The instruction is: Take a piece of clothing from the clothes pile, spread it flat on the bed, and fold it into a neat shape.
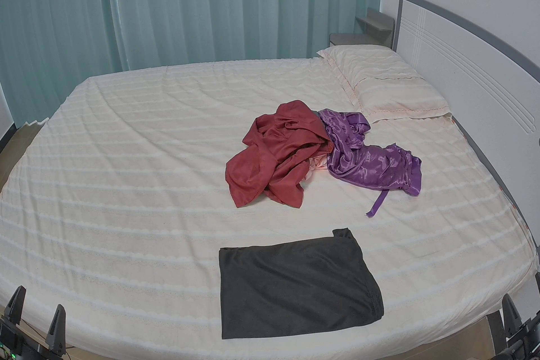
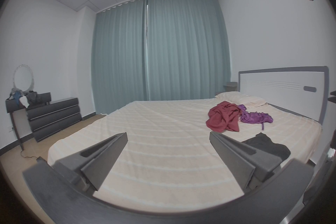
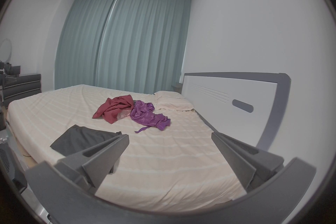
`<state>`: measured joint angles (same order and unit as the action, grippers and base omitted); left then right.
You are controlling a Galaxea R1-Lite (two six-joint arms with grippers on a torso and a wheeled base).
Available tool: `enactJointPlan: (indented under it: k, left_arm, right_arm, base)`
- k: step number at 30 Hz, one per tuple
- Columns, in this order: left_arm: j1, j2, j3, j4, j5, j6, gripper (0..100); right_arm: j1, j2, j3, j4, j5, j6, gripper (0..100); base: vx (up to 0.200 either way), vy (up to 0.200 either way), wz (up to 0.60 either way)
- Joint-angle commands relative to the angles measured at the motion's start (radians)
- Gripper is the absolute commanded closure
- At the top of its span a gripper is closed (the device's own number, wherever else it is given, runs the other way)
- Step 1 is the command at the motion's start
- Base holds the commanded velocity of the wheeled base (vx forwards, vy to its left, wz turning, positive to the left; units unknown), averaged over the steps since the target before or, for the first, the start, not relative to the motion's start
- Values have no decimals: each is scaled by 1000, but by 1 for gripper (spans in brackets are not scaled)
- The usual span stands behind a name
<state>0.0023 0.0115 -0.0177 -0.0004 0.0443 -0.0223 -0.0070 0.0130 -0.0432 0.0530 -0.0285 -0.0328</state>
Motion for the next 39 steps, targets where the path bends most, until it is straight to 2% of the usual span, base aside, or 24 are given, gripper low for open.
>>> enactJointPlan:
  k: [1,6,8,9,10,14,16,18,19,21,22,25,27,28,30,34,35,36,37,38,39]
  left_arm:
    - [1,-11,18,-1,-3,5,0]
    - [1,-11,18,-1,-1,-1,0]
    - [1,-11,18,-1,-4,4,0]
    - [1,-11,18,-1,-4,4,0]
    - [1,-11,18,-1,-6,4,0]
    - [1,-11,18,-1,-6,4,0]
    - [1,-11,18,-1,-6,4,0]
    - [1,-11,18,-1,-4,4,0]
    - [1,-11,18,-1,-4,4,0]
    - [1,-11,18,-1,-6,4,0]
    - [1,-11,18,-1,-4,4,0]
    - [1,-11,18,-1,-4,4,0]
    - [1,-11,18,-1,-4,4,0]
    - [1,-11,18,-1,-6,4,0]
    - [1,-11,18,-1,-6,4,0]
    - [1,-11,18,-1,-6,4,0]
    - [1,-11,18,-1,-6,4,0]
    - [1,-11,18,-1,-4,4,0]
    - [1,-11,18,-1,-6,4,0]
    - [1,-11,18,-1,-6,4,0]
    - [1,-11,18,-1,-6,4,0]
  right_arm:
    - [1,-11,-7,8,59,36,0]
    - [1,-10,-7,5,55,83,0]
    - [1,-10,-6,2,-59,42,0]
    - [1,-10,-4,1,-80,31,0]
    - [1,-11,-4,-1,-140,10,0]
    - [-1,-10,0,-13,-186,-59,0]
    - [-1,-10,20,-67,-202,-114,0]
    - [-1,-10,29,-91,-172,-167,0]
    - [-1,-10,29,-91,-172,-167,0]
    - [-1,-10,34,-104,-73,-182,0]
    - [-1,-10,34,-104,-60,-184,0]
    - [-1,-11,34,-105,94,-185,0]
    - [1,-11,29,-91,206,-121,0]
    - [-1,-10,28,-82,252,-58,0]
    - [-1,-10,16,-42,272,44,0]
    - [-1,-10,5,-21,239,76,0]
    - [-1,-10,5,-21,180,79,0]
    - [-1,-10,5,-22,154,79,0]
    - [-1,-10,6,-24,87,65,0]
    - [-1,-10,6,-25,70,63,0]
    - [-1,-10,14,-48,4,17,0]
  base:
    - [0,0,0]
    - [0,0,0]
    - [0,0,0]
    - [0,0,0]
    - [0,0,0]
    - [0,0,0]
    - [0,0,0]
    - [0,0,0]
    - [0,0,0]
    - [0,0,0]
    - [0,0,0]
    - [0,0,0]
    - [0,0,0]
    - [0,0,0]
    - [0,0,0]
    - [0,0,0]
    - [0,0,0]
    - [0,0,0]
    - [0,0,0]
    - [0,0,0]
    - [0,0,0]
